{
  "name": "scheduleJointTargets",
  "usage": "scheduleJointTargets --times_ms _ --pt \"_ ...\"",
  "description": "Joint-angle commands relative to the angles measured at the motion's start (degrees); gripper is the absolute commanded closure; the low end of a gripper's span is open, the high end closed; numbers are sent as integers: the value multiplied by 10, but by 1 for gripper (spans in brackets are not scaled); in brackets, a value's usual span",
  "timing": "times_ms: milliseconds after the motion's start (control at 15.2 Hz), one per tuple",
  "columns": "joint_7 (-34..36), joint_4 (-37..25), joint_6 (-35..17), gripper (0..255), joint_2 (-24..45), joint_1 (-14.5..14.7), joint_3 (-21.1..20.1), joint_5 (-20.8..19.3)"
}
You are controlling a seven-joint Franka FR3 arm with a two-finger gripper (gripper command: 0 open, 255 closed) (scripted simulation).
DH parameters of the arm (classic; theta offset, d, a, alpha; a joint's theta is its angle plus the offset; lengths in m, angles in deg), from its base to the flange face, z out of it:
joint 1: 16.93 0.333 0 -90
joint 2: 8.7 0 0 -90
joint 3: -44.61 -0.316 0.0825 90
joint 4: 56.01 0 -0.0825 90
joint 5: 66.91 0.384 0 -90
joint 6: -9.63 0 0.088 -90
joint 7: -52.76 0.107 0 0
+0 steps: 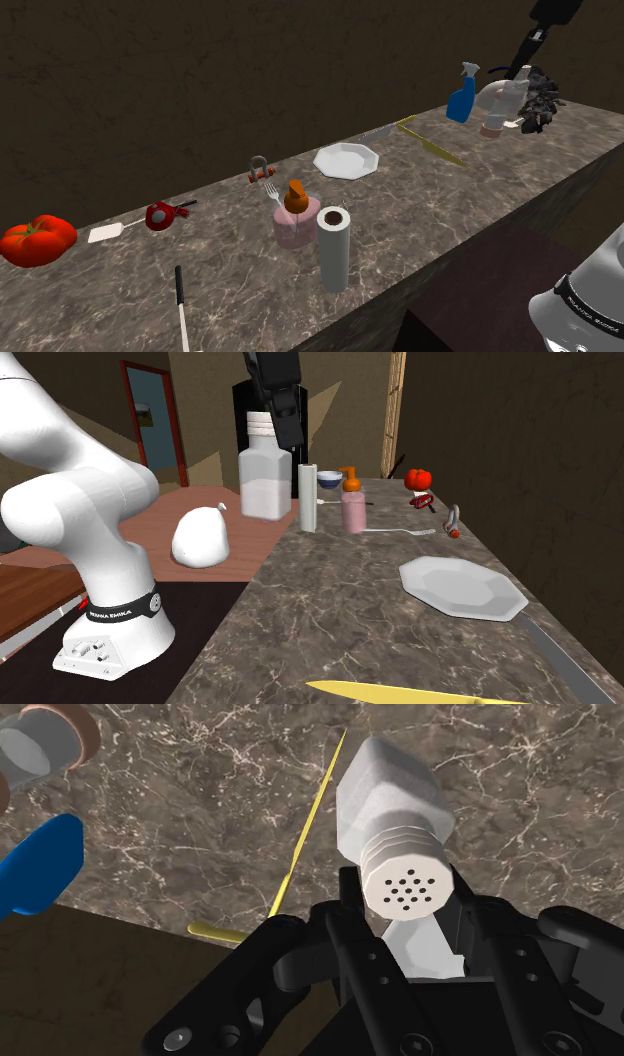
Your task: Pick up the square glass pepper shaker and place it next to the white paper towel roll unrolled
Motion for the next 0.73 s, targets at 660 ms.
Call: scheduleJointTargets --times_ms 660 --pt "88 -11 42 255 -30 18 -82 25"
